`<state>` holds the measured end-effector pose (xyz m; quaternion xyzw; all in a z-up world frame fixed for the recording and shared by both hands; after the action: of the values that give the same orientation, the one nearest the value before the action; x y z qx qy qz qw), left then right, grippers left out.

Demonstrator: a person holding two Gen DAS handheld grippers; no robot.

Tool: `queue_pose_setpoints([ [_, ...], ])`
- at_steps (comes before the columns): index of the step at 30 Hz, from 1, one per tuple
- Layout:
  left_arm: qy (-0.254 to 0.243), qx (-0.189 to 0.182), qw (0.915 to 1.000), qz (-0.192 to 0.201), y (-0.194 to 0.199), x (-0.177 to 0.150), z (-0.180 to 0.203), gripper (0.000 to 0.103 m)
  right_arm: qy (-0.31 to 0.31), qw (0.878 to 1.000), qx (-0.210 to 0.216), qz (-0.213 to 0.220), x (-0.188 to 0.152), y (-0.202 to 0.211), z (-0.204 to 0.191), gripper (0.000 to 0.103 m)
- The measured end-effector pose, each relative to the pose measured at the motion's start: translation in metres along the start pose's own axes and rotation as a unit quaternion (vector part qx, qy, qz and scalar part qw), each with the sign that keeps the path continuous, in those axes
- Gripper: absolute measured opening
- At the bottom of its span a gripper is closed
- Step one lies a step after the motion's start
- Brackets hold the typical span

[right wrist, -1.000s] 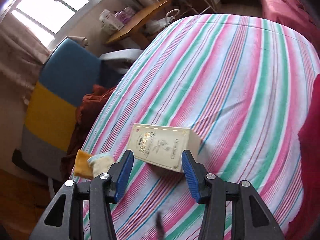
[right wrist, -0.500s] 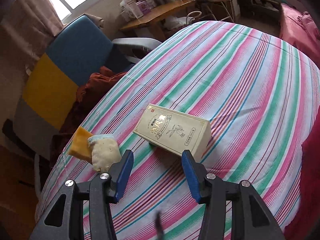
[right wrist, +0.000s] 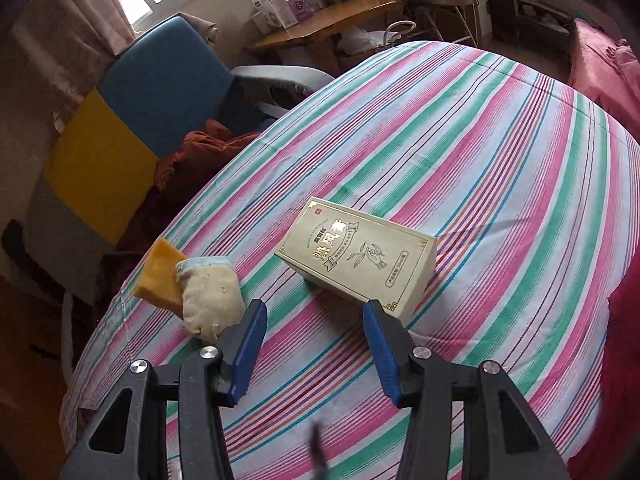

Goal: Organize objects

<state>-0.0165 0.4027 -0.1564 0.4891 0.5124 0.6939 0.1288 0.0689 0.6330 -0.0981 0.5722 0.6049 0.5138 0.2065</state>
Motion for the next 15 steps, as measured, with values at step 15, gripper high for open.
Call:
queue_pose_setpoints([
  [15,0.01,-0.013,0.9999,0.002,-0.0006,0.0013,-0.0006,0.046,0.016,1.0,-0.019,-0.003,-0.0029,-0.0045,-0.0039,0.051],
])
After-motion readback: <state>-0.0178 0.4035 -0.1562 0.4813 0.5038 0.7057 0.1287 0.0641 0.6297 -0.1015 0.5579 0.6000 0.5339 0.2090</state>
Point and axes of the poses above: each gripper's, at about its wrist camera, not at the fingertips, and y roughly against the way its jaws point, z to its right, x to its top, the point moved 5 cm from there along -y, roughly the way its jaws point, and after that the axes turned 7 degrees about -z, right-handed, at the moved point
